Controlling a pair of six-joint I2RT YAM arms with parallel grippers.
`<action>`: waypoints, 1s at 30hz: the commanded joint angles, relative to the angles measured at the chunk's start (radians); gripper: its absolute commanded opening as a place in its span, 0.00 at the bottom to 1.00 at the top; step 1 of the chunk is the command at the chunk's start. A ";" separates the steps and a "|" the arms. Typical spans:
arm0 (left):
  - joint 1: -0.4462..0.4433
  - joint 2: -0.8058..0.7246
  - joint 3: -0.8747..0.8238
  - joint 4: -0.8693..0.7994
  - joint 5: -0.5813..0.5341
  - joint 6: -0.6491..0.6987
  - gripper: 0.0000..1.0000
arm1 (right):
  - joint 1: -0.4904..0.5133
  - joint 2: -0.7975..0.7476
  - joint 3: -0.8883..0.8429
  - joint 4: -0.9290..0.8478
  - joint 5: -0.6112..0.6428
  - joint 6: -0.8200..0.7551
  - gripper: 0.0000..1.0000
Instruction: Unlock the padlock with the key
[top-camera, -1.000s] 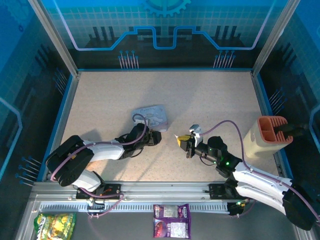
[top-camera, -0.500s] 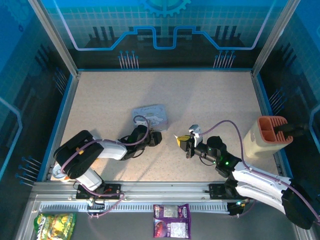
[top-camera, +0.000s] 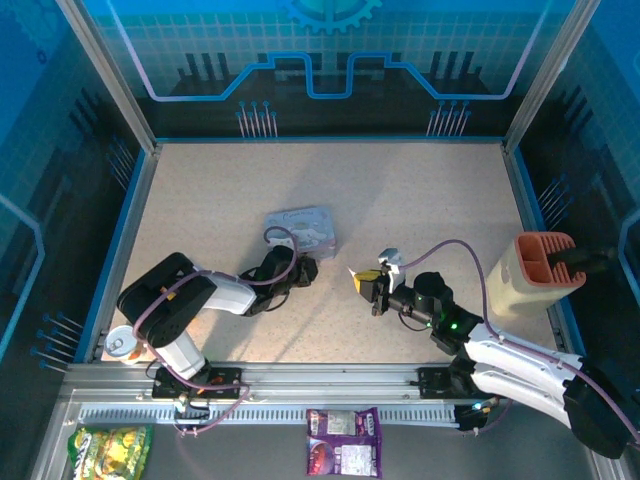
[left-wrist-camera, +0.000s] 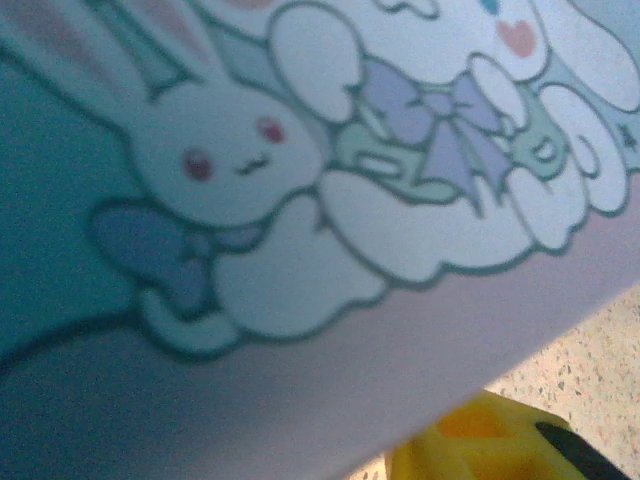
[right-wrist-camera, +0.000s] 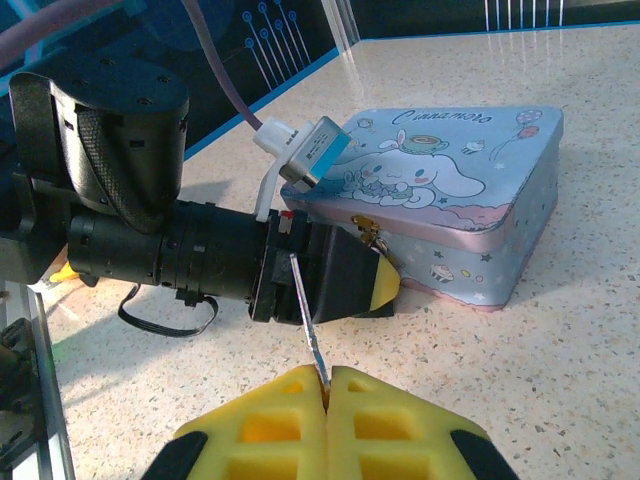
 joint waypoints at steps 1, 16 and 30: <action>0.007 0.045 0.014 0.011 0.058 -0.026 0.27 | 0.002 0.014 0.034 -0.006 0.030 0.042 0.00; 0.013 -0.062 -0.041 0.086 0.132 -0.061 0.17 | -0.037 0.131 0.064 -0.105 -0.012 0.315 0.00; 0.019 -0.157 -0.062 0.198 0.278 -0.026 0.12 | -0.155 0.432 0.139 0.030 -0.379 0.531 0.00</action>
